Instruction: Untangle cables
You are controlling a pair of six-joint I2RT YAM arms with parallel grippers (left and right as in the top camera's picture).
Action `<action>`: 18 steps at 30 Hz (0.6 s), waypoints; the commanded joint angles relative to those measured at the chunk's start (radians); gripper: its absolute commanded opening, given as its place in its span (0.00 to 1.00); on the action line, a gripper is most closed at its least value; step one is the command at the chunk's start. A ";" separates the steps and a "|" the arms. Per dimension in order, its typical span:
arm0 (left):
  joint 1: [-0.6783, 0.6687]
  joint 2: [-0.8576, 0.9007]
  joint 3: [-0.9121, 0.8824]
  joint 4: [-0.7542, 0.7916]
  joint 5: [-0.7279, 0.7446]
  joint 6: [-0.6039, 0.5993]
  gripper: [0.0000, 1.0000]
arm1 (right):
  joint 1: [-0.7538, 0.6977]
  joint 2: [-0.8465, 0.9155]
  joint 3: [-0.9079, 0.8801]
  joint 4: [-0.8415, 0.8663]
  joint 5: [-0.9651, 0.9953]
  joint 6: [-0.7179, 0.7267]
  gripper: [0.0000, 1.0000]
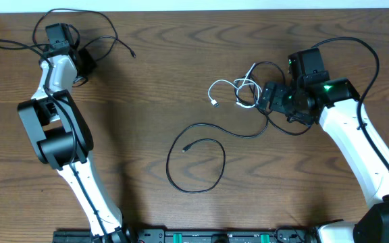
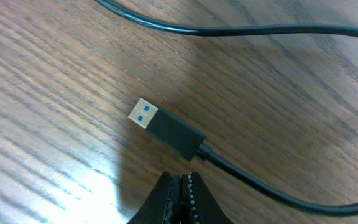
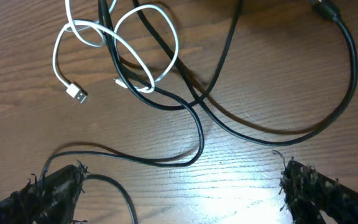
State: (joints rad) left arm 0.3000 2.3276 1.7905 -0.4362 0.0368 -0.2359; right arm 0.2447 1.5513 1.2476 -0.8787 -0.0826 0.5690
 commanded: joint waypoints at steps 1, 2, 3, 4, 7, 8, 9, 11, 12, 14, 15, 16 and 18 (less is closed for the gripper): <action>0.002 0.055 -0.005 0.032 0.009 -0.013 0.08 | 0.006 0.006 -0.003 -0.001 0.001 -0.002 0.99; 0.002 0.064 -0.005 0.045 0.008 -0.013 0.08 | 0.006 0.006 -0.003 -0.001 0.001 -0.002 0.99; 0.002 0.068 -0.005 0.057 0.009 -0.013 0.08 | 0.006 0.006 -0.003 -0.001 0.001 -0.002 0.99; 0.002 0.074 -0.005 0.072 0.008 -0.013 0.08 | 0.006 0.006 -0.003 -0.002 0.001 -0.002 0.99; 0.002 0.086 -0.005 0.123 0.008 -0.013 0.08 | 0.006 0.006 -0.003 -0.002 0.001 -0.002 0.99; 0.002 0.090 -0.005 0.144 0.008 -0.013 0.08 | 0.006 0.006 -0.003 -0.002 0.001 -0.002 0.99; 0.002 0.092 -0.005 0.163 0.009 -0.013 0.08 | 0.006 0.006 -0.003 -0.003 0.002 -0.002 0.99; 0.002 0.093 -0.005 0.209 0.008 -0.008 0.08 | 0.006 0.006 -0.003 -0.004 0.001 -0.002 0.99; 0.002 0.093 -0.005 0.230 0.010 -0.008 0.08 | 0.006 0.006 -0.003 -0.004 0.001 -0.002 0.99; 0.000 0.093 -0.005 0.289 0.043 0.017 0.07 | 0.006 0.006 -0.003 -0.004 0.001 -0.002 0.99; 0.000 0.093 -0.005 0.323 0.068 0.025 0.08 | 0.006 0.006 -0.003 -0.004 0.001 -0.002 0.99; -0.002 0.093 -0.005 0.351 0.087 0.025 0.08 | 0.006 0.006 -0.003 -0.004 0.001 -0.002 0.99; -0.003 0.091 0.000 0.415 0.130 0.025 0.08 | 0.006 0.006 -0.003 -0.010 0.001 -0.002 0.99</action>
State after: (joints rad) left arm 0.3000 2.4084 1.7889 -0.0677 0.0910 -0.2310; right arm 0.2447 1.5513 1.2476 -0.8818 -0.0826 0.5690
